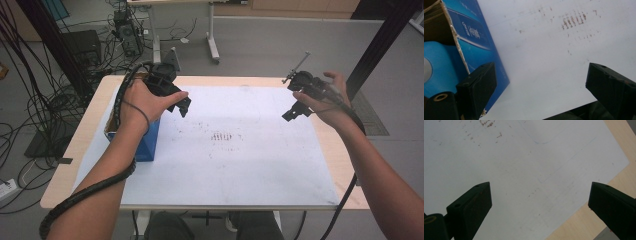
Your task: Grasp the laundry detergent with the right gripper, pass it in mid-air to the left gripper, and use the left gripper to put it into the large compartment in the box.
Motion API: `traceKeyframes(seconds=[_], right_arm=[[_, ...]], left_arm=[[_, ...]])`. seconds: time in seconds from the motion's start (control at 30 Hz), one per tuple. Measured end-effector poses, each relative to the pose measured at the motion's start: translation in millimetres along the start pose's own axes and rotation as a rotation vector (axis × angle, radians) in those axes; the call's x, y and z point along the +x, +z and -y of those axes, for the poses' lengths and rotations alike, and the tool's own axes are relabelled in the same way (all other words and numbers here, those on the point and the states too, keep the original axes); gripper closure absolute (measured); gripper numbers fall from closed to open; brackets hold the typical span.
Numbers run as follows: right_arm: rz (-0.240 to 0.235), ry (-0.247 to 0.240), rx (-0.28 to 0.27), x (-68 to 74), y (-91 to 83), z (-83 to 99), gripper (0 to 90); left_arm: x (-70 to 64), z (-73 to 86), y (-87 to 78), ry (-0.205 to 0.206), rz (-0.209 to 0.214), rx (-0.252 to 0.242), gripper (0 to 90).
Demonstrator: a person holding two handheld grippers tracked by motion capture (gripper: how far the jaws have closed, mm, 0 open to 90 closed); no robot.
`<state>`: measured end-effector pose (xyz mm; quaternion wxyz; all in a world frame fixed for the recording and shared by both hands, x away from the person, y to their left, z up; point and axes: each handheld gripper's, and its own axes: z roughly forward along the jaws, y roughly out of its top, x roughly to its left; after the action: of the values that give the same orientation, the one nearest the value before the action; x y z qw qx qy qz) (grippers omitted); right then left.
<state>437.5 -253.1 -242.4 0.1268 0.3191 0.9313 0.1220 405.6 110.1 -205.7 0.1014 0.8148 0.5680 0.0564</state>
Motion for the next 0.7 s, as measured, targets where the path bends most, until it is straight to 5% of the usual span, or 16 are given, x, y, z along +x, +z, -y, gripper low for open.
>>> traceKeyframes(seconds=[0.7], right_arm=[[0.010,-0.031,0.020,8.6,0.1,-7.7,4.8]], left_arm=[[3.7,7.2,0.7,0.002,0.018,-0.003,11.0]])
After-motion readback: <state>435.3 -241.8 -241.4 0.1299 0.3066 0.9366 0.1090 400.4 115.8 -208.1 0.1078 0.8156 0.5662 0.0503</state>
